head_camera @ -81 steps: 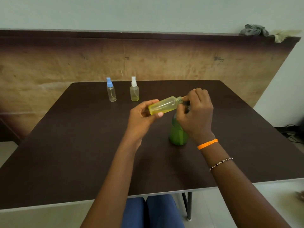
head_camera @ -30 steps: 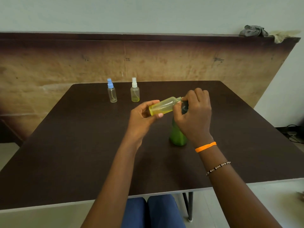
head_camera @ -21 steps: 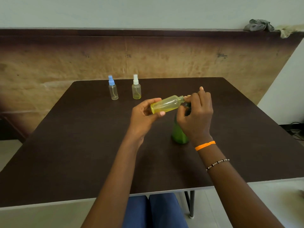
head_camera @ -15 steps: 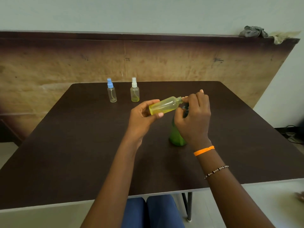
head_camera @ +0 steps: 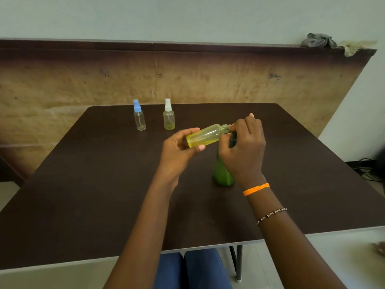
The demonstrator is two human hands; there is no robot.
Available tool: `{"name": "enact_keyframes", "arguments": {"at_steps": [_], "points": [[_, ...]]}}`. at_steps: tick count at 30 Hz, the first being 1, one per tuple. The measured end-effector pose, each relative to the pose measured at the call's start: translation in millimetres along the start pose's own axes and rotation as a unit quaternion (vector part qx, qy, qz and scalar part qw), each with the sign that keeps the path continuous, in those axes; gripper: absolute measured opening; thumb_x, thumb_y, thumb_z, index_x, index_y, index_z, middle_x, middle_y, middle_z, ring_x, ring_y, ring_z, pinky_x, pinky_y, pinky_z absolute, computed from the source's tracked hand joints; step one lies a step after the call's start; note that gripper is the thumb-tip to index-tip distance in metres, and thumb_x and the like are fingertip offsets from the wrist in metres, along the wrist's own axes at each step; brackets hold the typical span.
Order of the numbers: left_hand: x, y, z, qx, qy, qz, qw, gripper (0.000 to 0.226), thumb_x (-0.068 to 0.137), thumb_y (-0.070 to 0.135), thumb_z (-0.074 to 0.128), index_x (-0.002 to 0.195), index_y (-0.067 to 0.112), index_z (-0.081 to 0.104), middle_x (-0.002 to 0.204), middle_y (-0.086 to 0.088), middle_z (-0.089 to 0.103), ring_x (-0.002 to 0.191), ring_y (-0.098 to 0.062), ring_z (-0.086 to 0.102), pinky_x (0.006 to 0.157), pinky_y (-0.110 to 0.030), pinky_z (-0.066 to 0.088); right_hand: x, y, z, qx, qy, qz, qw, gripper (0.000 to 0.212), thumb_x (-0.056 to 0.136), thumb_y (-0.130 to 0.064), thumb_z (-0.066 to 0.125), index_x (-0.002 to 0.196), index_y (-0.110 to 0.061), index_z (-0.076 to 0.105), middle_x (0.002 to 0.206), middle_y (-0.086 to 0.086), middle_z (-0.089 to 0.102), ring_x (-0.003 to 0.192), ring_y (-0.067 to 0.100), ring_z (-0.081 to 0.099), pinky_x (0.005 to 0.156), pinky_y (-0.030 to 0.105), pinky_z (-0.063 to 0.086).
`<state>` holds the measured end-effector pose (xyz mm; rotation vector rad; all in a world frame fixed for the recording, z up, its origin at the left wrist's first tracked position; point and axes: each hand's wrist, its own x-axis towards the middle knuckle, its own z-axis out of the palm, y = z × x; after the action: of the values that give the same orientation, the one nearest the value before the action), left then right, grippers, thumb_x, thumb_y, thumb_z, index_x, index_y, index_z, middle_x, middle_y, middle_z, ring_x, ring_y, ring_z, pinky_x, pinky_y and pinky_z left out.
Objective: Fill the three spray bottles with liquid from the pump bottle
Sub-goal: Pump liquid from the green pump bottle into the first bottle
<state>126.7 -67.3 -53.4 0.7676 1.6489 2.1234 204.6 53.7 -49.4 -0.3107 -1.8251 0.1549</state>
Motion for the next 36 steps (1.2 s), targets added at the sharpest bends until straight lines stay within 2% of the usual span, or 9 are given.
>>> {"name": "enact_keyframes", "arguments": {"at_steps": [4,8,15,21,28,33,36], "points": [[-1.3,1.7,-0.6,-0.003,0.001,0.006,1.000,0.042,0.073,-0.010,0.069,0.105,0.017,0.063,0.098,0.002,0.068,0.092,-0.008,0.063,0.076,-0.015,0.051,10.5,-4.8,-3.1,-0.001,-0.004,-0.019,1.000,0.010,0.075,-0.006,0.048,0.065,-0.004,0.051,0.067,0.011,0.045,0.069,0.018,0.036,0.101,0.043,0.040],[-1.0,0.6,-1.3,0.002,0.007,0.000,1.000,0.042,0.073,-0.009,0.069,0.103,0.019,0.063,0.098,0.003,0.068,0.091,-0.006,0.063,0.076,-0.015,0.051,0.0,-2.8,3.2,-0.013,0.012,-0.024,1.000,0.010,0.075,-0.004,0.048,0.067,0.000,0.053,0.070,0.017,0.049,0.073,0.023,0.036,0.086,0.044,0.047],[-1.0,-0.8,-4.7,0.008,0.005,-0.010,1.000,0.042,0.073,-0.007,0.070,0.103,0.022,0.063,0.102,0.003,0.068,0.096,-0.009,0.063,0.077,-0.016,0.051,-2.7,-2.7,4.8,0.000,0.003,-0.009,1.000,0.006,0.072,-0.004,0.050,0.068,-0.001,0.053,0.071,0.016,0.049,0.072,0.023,0.037,0.085,0.040,0.047],[-0.1,1.5,-4.0,0.001,0.003,-0.003,1.000,0.042,0.073,-0.009,0.069,0.107,0.015,0.063,0.100,0.000,0.068,0.093,-0.009,0.062,0.076,-0.015,0.052,10.1,-4.9,-3.2,0.001,-0.034,0.000,0.999,0.011,0.074,-0.009,0.049,0.067,-0.002,0.051,0.070,0.013,0.048,0.069,0.026,0.040,0.068,0.026,0.033],[1.1,-2.5,-6.1,0.003,0.002,-0.012,1.000,0.041,0.073,-0.008,0.070,0.101,0.022,0.064,0.099,0.004,0.069,0.093,-0.006,0.064,0.077,-0.017,0.051,2.0,0.0,6.5,-0.006,-0.013,-0.013,1.000,0.009,0.074,-0.005,0.052,0.066,-0.001,0.051,0.070,0.016,0.048,0.067,0.030,0.043,0.061,0.037,0.039],[1.9,2.8,-5.9,0.005,-0.006,-0.002,1.000,0.042,0.073,-0.009,0.069,0.106,0.017,0.063,0.101,0.001,0.068,0.094,-0.008,0.063,0.079,-0.016,0.052,13.6,-3.6,1.1,0.002,-0.039,0.008,0.999,0.012,0.073,-0.011,0.048,0.063,-0.005,0.047,0.067,0.010,0.045,0.066,0.024,0.039,0.059,0.025,0.027],[2.2,2.7,-4.8,0.011,-0.005,0.003,1.000,0.042,0.073,-0.009,0.069,0.106,0.017,0.063,0.103,0.000,0.068,0.095,-0.009,0.063,0.080,-0.017,0.052,15.8,-5.1,1.9,-0.001,-0.034,0.032,0.999,0.011,0.072,-0.010,0.045,0.063,-0.004,0.046,0.067,0.010,0.046,0.066,0.025,0.040,0.058,0.026,0.027]]}}
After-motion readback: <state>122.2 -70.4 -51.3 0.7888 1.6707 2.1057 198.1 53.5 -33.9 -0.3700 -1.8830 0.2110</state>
